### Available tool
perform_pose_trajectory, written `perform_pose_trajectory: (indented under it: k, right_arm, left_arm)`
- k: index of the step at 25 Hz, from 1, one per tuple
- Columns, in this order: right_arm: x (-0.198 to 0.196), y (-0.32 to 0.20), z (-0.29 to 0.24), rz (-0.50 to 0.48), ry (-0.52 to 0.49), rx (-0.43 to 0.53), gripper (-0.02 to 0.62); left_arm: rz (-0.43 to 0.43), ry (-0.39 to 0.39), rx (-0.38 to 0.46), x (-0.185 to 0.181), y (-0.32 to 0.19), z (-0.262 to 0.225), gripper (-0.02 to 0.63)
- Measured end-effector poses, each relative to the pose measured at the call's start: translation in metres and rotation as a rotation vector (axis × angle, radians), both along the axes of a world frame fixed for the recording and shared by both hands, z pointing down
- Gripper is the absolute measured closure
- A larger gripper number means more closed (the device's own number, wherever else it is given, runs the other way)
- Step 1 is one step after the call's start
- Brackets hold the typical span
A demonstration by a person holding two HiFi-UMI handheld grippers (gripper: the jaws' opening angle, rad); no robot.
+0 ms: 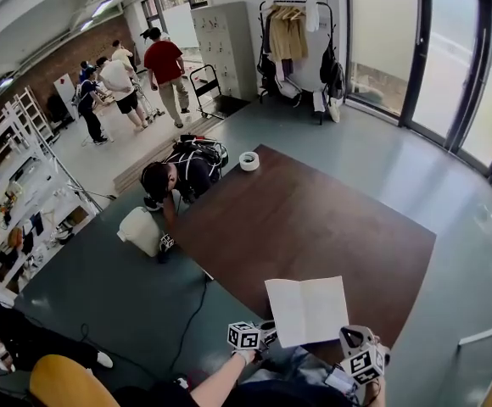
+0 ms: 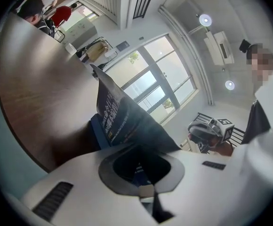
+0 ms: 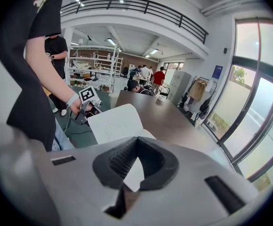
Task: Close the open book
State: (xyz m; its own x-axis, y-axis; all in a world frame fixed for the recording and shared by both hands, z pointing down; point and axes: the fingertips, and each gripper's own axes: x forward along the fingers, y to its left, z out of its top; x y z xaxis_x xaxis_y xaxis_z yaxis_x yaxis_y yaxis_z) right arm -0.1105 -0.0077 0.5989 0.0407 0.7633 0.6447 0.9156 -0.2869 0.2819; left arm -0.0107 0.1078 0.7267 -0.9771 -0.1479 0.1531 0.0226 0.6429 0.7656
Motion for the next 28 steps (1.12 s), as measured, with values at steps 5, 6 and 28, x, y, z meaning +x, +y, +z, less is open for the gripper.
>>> perform_pose_trajectory:
  k: [5,6,28]
  right_arm:
    - [-0.003,-0.001,0.001,0.025,0.009,-0.003,0.607]
    - [-0.004,0.0,0.003,0.028,0.009,-0.003,0.607]
    - [-0.034,-0.02,0.004,0.09,0.026,0.004,0.607]
  left_arm:
    - [0.036,-0.006,-0.017,-0.011,-0.002,-0.009,0.603]
    - [0.044,-0.006,-0.022,-0.013,-0.002,-0.009,0.604]
    - [0.202,-0.028,-0.065,-0.084,-0.03,-0.029,0.604]
